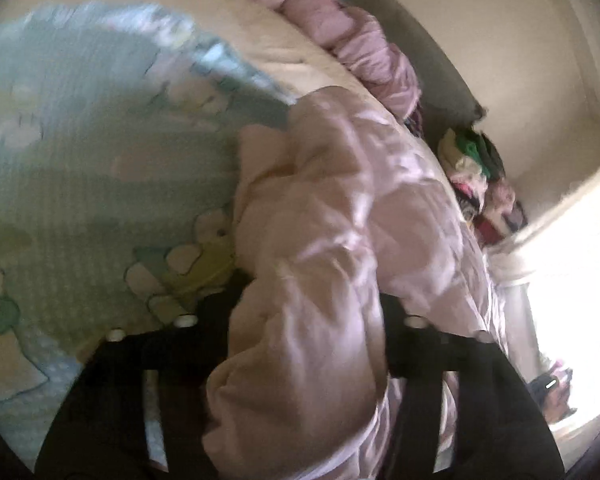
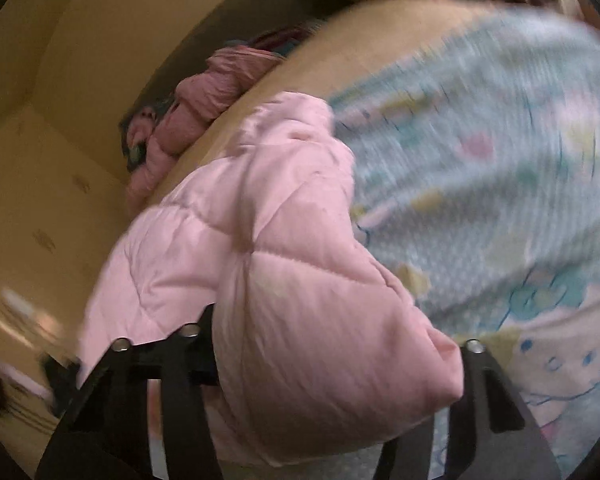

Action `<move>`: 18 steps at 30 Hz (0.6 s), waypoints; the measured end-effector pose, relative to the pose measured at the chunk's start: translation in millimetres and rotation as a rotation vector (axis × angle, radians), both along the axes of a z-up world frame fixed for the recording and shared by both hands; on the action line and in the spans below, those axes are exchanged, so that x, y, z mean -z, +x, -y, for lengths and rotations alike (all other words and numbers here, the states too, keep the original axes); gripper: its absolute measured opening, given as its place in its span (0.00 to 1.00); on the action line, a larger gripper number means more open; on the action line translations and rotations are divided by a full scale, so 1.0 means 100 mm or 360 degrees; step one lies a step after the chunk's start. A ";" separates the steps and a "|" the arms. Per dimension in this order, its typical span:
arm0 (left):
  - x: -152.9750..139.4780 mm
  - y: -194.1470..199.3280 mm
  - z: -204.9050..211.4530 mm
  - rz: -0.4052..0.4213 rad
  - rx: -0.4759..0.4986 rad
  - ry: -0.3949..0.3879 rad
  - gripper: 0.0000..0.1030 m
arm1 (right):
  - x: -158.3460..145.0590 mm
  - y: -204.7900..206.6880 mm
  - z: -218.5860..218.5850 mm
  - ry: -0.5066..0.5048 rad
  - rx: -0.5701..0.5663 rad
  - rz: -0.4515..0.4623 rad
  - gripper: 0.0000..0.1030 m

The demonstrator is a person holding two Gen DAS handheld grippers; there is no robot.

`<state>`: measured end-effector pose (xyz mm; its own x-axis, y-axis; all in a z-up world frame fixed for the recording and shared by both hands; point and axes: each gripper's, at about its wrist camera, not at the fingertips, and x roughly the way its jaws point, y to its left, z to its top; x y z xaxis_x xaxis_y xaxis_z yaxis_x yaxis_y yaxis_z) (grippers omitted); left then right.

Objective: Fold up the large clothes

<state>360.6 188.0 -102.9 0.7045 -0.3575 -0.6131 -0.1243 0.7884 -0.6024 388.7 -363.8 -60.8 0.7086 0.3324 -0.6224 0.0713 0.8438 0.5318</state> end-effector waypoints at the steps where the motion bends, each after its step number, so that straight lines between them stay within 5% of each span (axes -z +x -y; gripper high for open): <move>1: -0.08 -0.01 0.04 0.0024 0.0008 0.0055 0.33 | -0.05 -0.03 -0.05 -0.0076 -0.0015 0.0027 0.38; 13: -0.80 -0.46 0.36 0.0296 0.0109 0.0351 0.22 | -0.89 -0.55 -0.71 -0.0654 -0.0240 0.0438 0.28; 18: -0.92 -0.72 0.42 0.0306 0.0114 0.0388 0.22 | -1.13 -0.84 -0.93 -0.0751 -0.0356 0.0541 0.28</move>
<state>288.3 145.7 -10.8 0.7941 -0.2691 -0.5450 0.0344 0.9151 -0.4019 304.7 -270.4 52.7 0.8380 0.2399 -0.4901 -0.2423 0.9684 0.0597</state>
